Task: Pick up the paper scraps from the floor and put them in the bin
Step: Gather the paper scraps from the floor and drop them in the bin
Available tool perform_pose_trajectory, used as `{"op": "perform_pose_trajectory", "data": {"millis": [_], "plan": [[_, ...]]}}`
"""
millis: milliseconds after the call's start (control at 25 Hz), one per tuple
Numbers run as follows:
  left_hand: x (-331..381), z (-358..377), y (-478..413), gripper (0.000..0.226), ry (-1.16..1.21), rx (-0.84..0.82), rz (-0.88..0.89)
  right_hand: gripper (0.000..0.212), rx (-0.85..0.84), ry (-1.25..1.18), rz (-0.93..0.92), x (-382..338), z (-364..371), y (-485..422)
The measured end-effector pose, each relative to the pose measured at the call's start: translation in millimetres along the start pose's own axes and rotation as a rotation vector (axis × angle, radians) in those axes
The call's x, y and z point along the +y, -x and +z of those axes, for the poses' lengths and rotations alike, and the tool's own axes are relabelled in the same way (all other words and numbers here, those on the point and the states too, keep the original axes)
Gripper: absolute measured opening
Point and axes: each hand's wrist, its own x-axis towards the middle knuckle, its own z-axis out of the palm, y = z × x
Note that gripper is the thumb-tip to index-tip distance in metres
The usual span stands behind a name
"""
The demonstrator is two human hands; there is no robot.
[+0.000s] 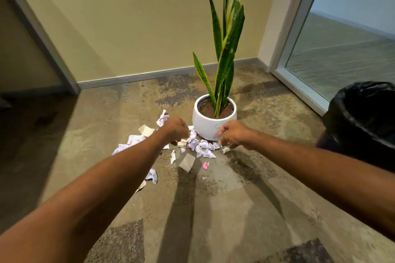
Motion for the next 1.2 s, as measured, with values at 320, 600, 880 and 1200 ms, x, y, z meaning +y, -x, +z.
{"op": "perform_pose_trajectory", "data": {"millis": [320, 600, 880, 1200], "plan": [[-35.0, 46.8, -56.1, 0.066, -0.38, -0.045, 0.122, 0.07, -0.027, 0.209, 0.134, 58.3, 33.6, -50.5], [-30.9, 87.7, -71.8, 0.076, -0.473, -0.081, 0.23, 0.094, 0.076, -0.069, 0.27, 64.5, 68.1, -62.2], [-23.8, 112.7, -53.1, 0.037, -0.136, -0.052, 0.304, 0.056, 0.196, -0.224, 0.298, 55.5, 96.0, -59.9], [-9.2, 112.9, -30.6, 0.045, 0.334, -0.158, 0.112, 0.046, 0.078, -0.325, 0.274, 47.5, 78.1, -46.0]]}}
